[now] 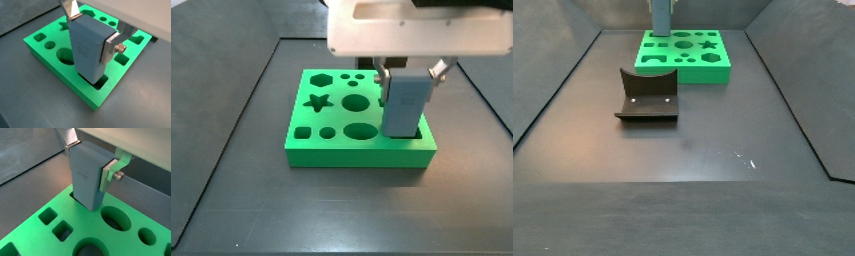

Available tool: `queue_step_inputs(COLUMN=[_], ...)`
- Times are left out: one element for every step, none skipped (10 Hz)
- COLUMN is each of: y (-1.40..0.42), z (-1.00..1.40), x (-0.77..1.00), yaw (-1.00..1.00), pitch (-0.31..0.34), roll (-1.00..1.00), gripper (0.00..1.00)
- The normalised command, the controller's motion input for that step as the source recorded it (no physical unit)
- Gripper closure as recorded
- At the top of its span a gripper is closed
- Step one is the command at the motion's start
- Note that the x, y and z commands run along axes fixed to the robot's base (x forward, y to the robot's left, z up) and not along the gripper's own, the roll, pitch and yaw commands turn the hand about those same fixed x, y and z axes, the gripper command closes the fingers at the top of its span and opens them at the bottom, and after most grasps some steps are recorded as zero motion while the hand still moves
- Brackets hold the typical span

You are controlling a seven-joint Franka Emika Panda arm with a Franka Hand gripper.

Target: Insert the rectangle object.

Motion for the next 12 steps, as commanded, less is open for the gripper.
queue_step_inputs(y=[-0.14,-0.05,0.00,0.02,0.01,0.00,0.00,-0.01,0.00,0.00,0.00,0.00], z=[-0.23,-0.16,-0.19,-0.21,-0.19,-0.19,-0.37,-0.41,-0.37,-0.26,-0.13,-0.10], x=[0.36,0.35,0.43,0.51,0.39,0.10,0.09,0.14,0.19,0.15,0.05,0.05], yaw=[0.05,0.03,0.11,0.17,0.15,0.00,0.00,0.00,0.00,0.00,0.00,0.00], pitch=[0.124,0.123,0.140,0.153,0.131,0.051,0.000,0.000,0.044,0.049,0.000,-0.010], roll=[0.15,0.11,0.10,0.11,0.08,0.00,0.00,0.00,0.05,0.06,0.00,-0.02], gripper=[1.00,1.00,1.00,1.00,1.00,1.00,1.00,1.00,1.00,1.00,1.00,1.00])
